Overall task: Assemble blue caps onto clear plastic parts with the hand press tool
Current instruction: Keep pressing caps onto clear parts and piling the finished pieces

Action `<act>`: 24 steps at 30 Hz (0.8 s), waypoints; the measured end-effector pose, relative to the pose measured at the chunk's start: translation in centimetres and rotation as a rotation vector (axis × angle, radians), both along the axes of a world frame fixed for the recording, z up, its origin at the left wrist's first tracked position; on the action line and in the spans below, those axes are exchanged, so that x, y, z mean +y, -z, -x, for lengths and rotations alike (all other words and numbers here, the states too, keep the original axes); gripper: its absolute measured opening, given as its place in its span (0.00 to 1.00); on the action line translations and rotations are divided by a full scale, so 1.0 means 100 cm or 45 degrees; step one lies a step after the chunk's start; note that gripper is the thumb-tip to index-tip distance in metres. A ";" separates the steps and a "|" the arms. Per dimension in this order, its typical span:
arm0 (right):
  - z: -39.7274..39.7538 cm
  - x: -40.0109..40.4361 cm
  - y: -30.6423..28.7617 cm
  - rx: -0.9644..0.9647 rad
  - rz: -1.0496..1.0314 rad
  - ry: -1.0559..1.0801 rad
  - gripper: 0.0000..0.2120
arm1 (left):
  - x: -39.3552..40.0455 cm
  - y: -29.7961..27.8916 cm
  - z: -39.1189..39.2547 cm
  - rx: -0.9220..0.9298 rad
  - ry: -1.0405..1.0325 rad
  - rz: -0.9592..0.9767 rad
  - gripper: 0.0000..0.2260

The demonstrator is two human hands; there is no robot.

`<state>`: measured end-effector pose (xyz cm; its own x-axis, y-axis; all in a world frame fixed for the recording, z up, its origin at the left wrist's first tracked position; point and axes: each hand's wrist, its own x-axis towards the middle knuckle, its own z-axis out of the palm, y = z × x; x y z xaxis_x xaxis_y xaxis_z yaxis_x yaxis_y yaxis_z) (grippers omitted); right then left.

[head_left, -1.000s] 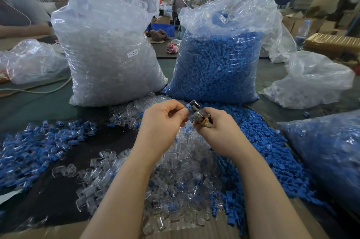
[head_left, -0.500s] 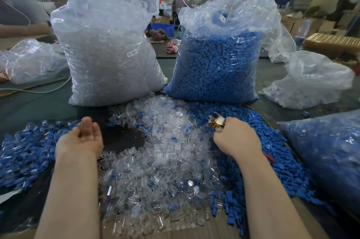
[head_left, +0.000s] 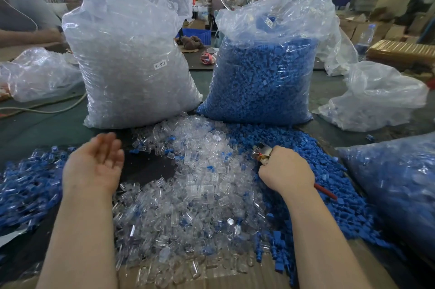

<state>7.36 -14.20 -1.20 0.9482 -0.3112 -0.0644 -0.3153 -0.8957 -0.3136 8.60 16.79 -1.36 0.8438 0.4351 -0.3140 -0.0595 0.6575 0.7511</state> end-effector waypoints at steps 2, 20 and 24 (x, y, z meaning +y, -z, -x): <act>0.000 0.000 0.001 0.001 0.013 -0.002 0.06 | -0.016 -0.005 0.001 0.127 0.163 -0.446 0.05; -0.002 0.003 0.008 -0.070 0.011 -0.017 0.04 | -0.079 0.004 0.002 0.176 0.647 -1.907 0.13; -0.002 0.003 0.009 -0.076 0.022 -0.045 0.04 | -0.079 0.003 0.003 0.160 0.605 -1.934 0.09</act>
<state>7.56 -13.92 -2.05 0.9606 -0.2778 -0.0025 -0.2645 -0.9115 -0.3149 8.33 8.93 -1.62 0.9912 0.1113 0.0716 0.0331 -0.7321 0.6804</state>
